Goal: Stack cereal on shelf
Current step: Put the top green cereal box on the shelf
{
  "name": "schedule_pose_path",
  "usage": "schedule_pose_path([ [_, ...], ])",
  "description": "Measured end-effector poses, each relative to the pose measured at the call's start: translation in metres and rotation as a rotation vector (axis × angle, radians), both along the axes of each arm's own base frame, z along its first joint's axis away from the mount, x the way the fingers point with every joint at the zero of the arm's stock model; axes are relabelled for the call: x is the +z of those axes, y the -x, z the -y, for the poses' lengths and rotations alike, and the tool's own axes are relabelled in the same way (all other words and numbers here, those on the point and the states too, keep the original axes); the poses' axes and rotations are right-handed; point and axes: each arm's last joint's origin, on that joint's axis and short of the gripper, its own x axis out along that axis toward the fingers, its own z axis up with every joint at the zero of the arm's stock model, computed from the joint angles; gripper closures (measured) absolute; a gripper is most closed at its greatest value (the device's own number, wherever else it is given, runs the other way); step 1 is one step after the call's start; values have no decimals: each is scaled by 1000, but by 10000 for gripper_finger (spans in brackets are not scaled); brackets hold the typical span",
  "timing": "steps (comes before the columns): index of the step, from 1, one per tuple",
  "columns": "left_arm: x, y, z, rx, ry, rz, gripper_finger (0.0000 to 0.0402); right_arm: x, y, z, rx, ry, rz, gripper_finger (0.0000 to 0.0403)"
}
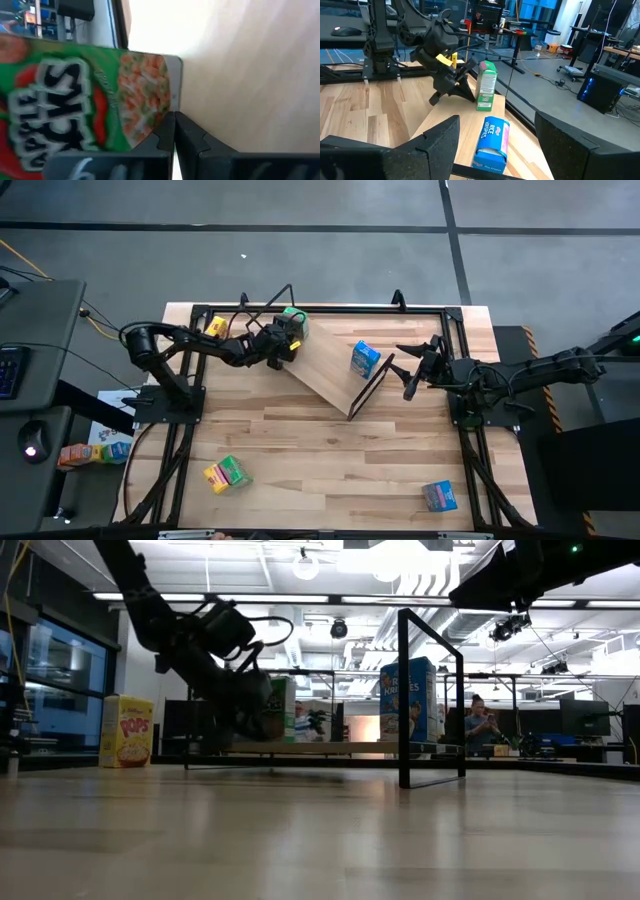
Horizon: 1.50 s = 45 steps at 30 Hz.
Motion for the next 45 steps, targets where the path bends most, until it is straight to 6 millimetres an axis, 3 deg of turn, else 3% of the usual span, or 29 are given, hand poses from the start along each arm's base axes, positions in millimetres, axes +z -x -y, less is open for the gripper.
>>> schedule_pose_path([
  [12,-1,4,-2,36,-9,-68,401,0,0,0,-3,0,-1,153],
  [31,1,11,-18,107,18,-2,402,0,0,0,-3,0,-1,153],
  [37,4,6,-8,119,34,36,401,0,0,0,-3,0,-1,153],
  [45,30,3,10,36,-1,105,402,0,0,0,-4,-4,1,153],
])
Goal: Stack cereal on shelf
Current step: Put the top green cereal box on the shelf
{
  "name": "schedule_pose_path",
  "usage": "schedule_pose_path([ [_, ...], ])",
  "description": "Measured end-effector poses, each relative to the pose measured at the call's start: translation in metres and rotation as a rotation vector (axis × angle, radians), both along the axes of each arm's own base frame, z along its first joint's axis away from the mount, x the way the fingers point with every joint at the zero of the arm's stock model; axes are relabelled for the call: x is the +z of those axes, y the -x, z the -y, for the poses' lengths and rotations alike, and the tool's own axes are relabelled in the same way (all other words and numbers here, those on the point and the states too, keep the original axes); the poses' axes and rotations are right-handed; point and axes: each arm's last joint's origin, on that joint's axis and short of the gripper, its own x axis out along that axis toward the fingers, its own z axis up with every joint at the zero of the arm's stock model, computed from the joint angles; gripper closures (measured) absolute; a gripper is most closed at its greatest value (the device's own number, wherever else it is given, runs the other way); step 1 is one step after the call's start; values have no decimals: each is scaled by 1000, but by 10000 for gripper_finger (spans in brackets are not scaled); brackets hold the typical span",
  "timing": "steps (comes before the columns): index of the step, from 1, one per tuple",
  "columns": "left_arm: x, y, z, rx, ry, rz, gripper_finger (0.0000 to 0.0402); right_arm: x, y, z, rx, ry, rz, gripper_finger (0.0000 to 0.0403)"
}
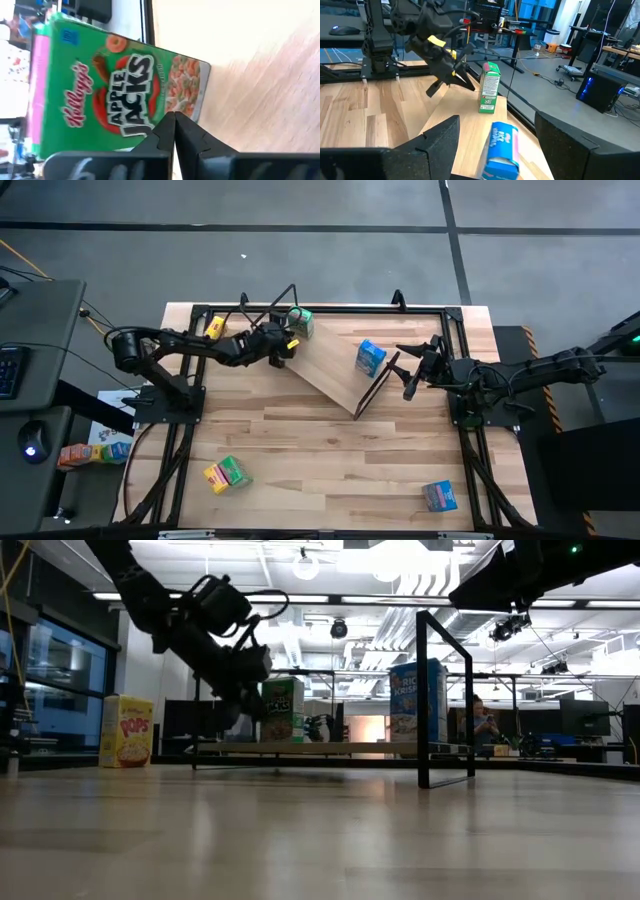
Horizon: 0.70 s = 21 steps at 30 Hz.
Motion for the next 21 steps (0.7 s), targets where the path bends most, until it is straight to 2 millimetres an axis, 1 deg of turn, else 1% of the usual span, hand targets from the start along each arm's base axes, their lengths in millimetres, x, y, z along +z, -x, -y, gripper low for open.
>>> schedule_pose_path([
  [4,-5,4,-2,-2,25,-61,402,0,0,0,-2,-12,7,153],
  [7,-10,6,-5,5,50,-73,401,0,0,0,-1,-12,7,153],
  [14,-3,6,-18,15,49,44,402,0,0,0,-7,-8,5,153],
  [21,-3,7,-19,6,52,39,402,0,0,0,-8,-8,5,153],
])
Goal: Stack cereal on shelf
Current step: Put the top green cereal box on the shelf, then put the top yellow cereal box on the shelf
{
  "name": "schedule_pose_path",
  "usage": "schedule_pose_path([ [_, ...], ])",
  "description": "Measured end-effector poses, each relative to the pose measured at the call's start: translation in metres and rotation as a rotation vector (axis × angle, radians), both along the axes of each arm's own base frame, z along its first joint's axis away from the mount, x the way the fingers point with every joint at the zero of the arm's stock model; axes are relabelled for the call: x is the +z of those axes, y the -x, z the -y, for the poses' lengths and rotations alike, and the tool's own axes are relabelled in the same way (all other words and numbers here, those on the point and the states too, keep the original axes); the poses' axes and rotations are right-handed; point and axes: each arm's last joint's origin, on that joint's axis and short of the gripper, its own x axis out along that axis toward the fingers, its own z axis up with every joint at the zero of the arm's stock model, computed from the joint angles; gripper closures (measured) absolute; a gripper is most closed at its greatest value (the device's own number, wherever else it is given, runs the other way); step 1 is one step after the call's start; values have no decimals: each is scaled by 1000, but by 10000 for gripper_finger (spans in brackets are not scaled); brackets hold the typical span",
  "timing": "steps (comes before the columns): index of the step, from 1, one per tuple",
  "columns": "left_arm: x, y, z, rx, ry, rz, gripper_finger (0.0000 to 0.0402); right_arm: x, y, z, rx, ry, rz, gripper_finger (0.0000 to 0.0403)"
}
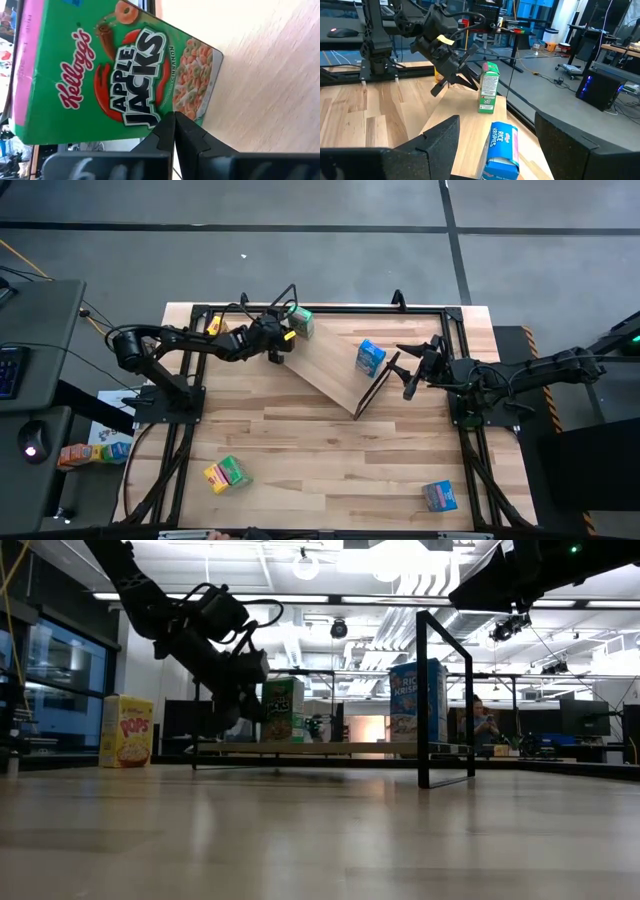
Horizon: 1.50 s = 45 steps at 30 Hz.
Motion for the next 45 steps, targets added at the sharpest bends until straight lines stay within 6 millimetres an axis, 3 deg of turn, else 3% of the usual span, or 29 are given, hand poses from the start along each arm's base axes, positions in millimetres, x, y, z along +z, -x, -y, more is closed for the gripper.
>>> schedule_pose_path([
  [15,3,3,-9,12,-11,43,402,0,0,0,-8,1,0,153],
  [24,5,1,-3,48,-30,24,401,0,0,0,-8,1,0,153],
  [30,18,2,27,24,57,36,401,0,0,0,-9,1,0,153],
  [34,44,10,59,-29,127,121,401,0,0,0,-9,1,1,153],
  [40,95,46,107,-82,277,400,400,0,0,0,-9,1,1,153],
  [45,117,88,122,-44,317,643,378,0,0,0,-10,-5,4,153],
])
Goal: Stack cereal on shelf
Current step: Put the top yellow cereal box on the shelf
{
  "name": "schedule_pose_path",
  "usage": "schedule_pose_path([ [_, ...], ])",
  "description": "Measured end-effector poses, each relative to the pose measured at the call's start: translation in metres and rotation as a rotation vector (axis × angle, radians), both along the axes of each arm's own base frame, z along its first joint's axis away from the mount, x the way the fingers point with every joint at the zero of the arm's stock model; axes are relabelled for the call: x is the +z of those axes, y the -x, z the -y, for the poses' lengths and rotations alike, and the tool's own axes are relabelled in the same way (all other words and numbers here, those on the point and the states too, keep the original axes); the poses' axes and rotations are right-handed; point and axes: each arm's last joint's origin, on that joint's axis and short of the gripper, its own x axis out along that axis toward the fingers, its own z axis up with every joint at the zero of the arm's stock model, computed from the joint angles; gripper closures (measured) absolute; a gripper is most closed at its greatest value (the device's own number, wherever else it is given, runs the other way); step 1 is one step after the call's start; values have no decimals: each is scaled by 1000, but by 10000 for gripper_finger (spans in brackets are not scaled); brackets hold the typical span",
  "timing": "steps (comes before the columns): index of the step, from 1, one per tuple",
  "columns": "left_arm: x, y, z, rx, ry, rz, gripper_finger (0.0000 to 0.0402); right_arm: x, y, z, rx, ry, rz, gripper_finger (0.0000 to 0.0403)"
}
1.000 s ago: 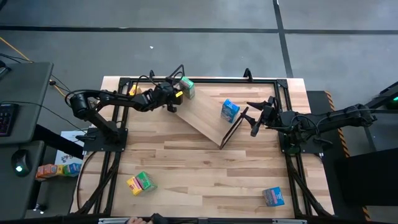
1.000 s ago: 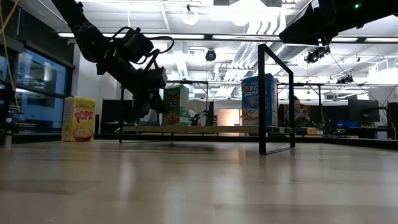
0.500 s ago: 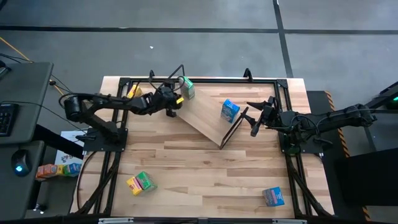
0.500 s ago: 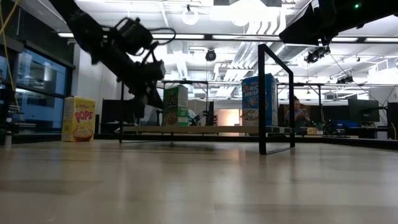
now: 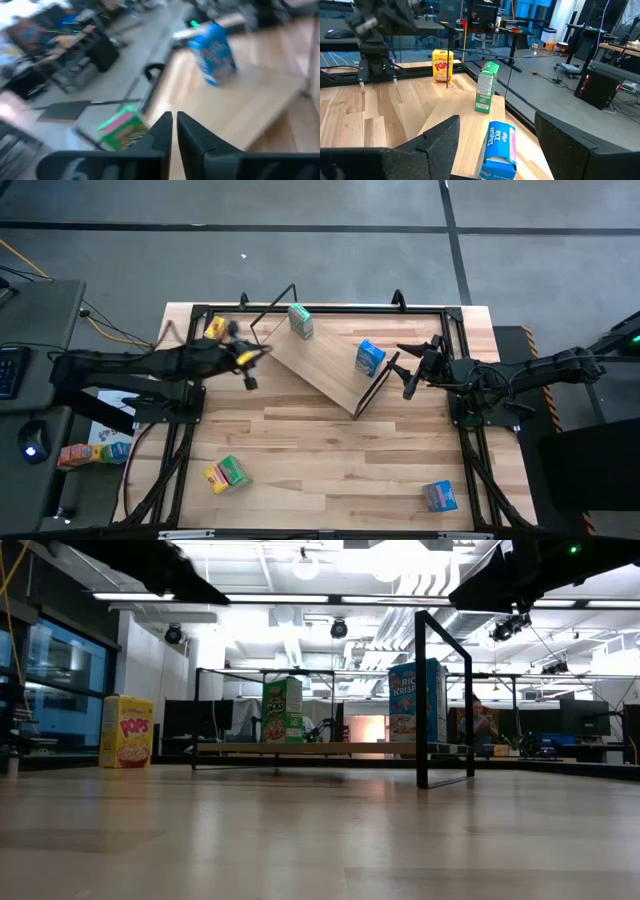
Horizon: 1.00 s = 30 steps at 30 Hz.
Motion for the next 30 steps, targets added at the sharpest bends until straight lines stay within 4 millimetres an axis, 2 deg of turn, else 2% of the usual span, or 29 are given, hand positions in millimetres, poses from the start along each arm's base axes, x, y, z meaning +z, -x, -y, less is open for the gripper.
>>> schedule_pose_path([
  [3,3,24,-2,139,-3,79,346,0,0,0,0,0,0,153],
  [7,7,46,-11,317,9,130,281,0,0,0,-3,0,2,153],
  [12,0,56,-30,587,-5,64,194,2,0,0,-15,6,18,153],
  [16,-4,61,-49,763,50,-18,150,3,0,0,-15,17,26,153],
  [23,-14,68,-82,941,291,-166,133,3,0,0,-13,26,17,153],
  [28,-19,69,-107,978,429,-204,132,3,0,0,-13,26,17,153],
  [30,-16,70,-108,999,451,-219,132,3,0,0,-12,26,17,153],
])
